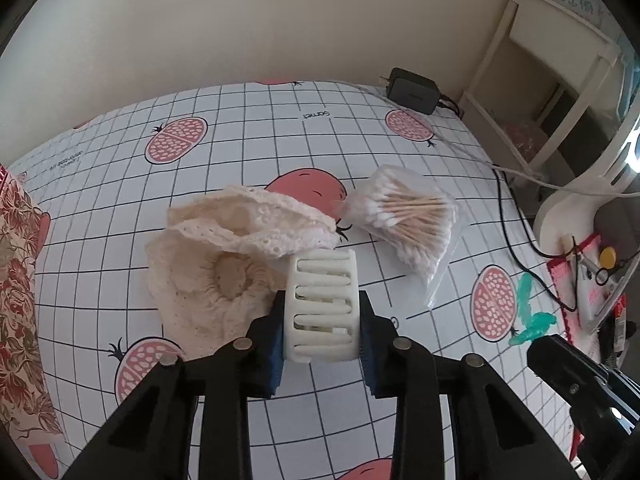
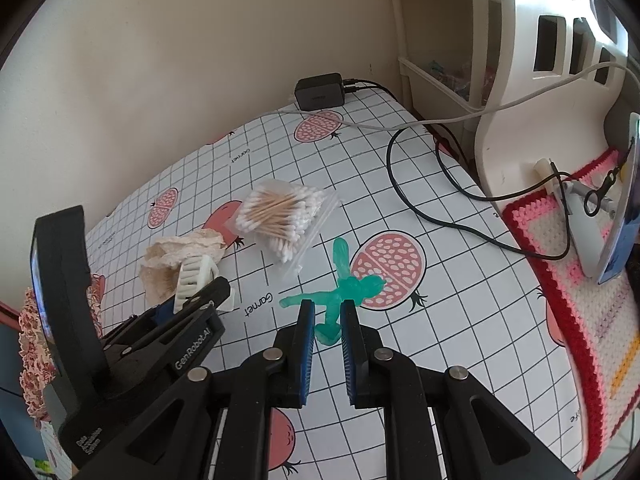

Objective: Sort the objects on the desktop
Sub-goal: 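Lift and carry the white clip with left while right carries the green figure to the box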

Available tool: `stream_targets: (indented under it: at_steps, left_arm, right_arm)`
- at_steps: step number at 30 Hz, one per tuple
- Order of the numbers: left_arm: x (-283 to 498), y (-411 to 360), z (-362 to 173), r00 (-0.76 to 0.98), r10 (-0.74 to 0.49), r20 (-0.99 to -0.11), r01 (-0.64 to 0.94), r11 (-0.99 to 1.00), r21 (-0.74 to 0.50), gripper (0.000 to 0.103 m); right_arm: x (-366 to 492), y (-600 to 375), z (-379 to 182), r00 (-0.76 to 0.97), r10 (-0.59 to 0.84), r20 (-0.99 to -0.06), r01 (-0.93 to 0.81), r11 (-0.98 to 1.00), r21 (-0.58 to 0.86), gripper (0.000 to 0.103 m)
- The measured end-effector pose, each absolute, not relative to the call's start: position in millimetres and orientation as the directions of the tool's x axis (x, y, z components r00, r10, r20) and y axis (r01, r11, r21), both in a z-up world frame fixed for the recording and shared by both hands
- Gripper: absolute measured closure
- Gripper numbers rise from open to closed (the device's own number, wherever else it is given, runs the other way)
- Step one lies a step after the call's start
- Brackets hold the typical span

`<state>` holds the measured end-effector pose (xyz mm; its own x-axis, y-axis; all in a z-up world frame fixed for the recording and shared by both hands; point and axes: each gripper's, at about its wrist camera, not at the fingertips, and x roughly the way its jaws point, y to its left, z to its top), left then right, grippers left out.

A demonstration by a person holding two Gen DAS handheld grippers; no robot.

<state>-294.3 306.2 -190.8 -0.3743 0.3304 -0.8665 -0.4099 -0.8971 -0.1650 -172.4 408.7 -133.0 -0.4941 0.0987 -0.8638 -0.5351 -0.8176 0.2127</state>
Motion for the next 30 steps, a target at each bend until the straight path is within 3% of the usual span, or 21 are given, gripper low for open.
stream_targets:
  at_steps: [12, 30]
  left_arm:
    - [-276.5, 302.0, -159.0, -0.413, 0.382, -0.827, -0.436, -0.880, -0.189, 0.071]
    - [-260.0, 257.8, -75.4, -0.539, 0.452, -0.711, -0.406, -0.879, -0.251, 0.070]
  right_arm:
    - [-170.9, 405.5, -120.3, -0.514, 0.106, -0.851, -0.530, -0.819, 0.218, 0.089]
    - [-161.3, 388.6, -62.6, -0.704, 0.127, -0.699, -0.455, -0.836, 0.307, 0.089]
